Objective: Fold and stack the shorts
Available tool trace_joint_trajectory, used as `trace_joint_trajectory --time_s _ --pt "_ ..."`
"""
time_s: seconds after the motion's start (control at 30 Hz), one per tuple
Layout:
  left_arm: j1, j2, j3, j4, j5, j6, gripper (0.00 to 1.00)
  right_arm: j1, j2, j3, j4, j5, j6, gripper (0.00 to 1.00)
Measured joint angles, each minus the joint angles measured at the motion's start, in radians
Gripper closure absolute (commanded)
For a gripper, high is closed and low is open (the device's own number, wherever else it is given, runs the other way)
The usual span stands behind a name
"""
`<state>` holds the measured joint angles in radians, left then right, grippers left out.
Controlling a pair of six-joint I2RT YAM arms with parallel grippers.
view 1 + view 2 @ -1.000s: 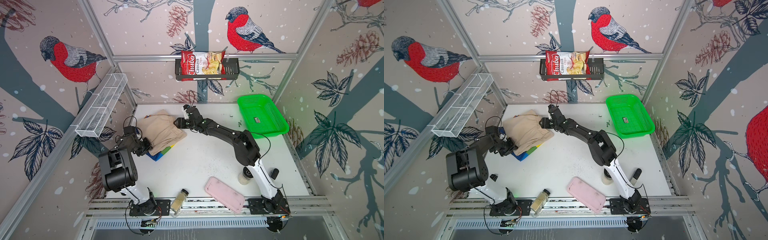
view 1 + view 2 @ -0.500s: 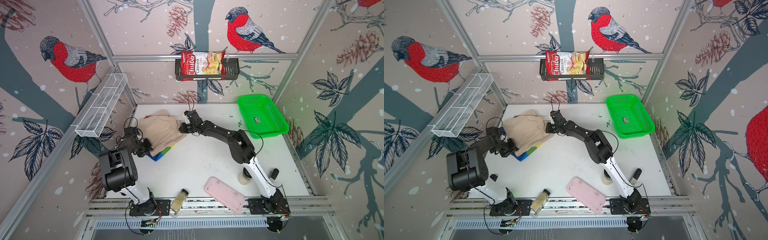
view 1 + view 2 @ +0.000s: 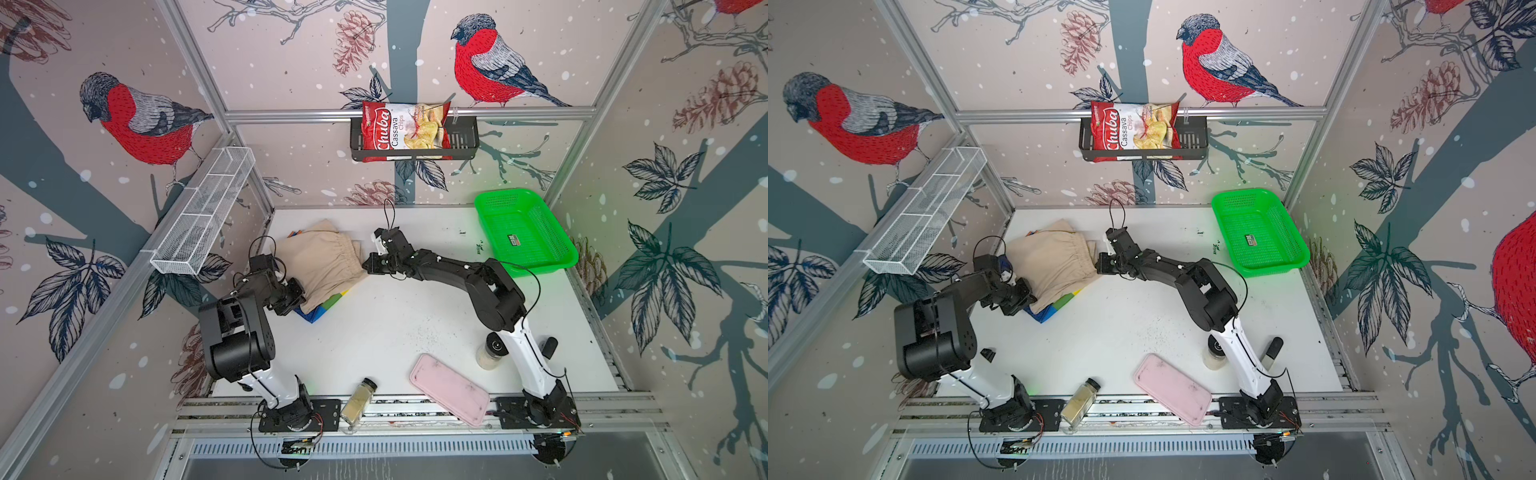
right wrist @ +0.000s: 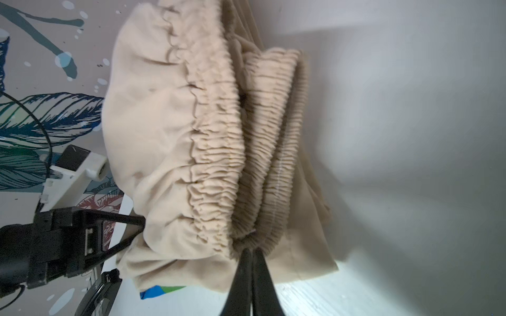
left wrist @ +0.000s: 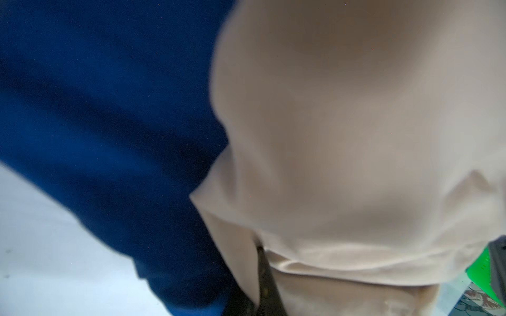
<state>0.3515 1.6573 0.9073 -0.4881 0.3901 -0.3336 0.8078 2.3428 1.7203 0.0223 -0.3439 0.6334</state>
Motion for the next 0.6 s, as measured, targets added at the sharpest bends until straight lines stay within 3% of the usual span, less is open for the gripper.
trace_joint_trajectory --time_s 0.07,0.13,0.2,0.27,0.33,0.47,0.6 --pt "-0.001 0.016 0.002 0.000 -0.008 0.000 0.94 -0.009 -0.003 -0.035 0.003 -0.004 0.006 0.77" --pt "-0.004 0.035 0.004 0.005 -0.007 0.000 0.74 -0.019 -0.018 -0.062 0.003 -0.004 0.024 0.74" --pt "-0.021 0.037 0.013 0.007 0.000 -0.001 0.61 -0.027 -0.048 -0.083 0.014 -0.003 0.024 0.72" --pt "-0.046 0.029 0.020 0.008 -0.009 -0.006 0.57 -0.036 -0.085 -0.111 0.037 -0.002 0.023 0.69" --pt "-0.066 0.021 0.021 0.006 -0.035 -0.007 0.60 -0.047 -0.120 -0.143 0.055 -0.004 0.021 0.68" --pt "-0.089 0.028 0.024 0.009 -0.071 -0.024 0.77 -0.084 -0.194 -0.216 0.068 0.005 0.021 0.67" --pt "-0.114 0.075 0.048 0.052 -0.035 -0.090 0.86 -0.114 -0.271 -0.280 0.098 0.022 0.021 0.67"
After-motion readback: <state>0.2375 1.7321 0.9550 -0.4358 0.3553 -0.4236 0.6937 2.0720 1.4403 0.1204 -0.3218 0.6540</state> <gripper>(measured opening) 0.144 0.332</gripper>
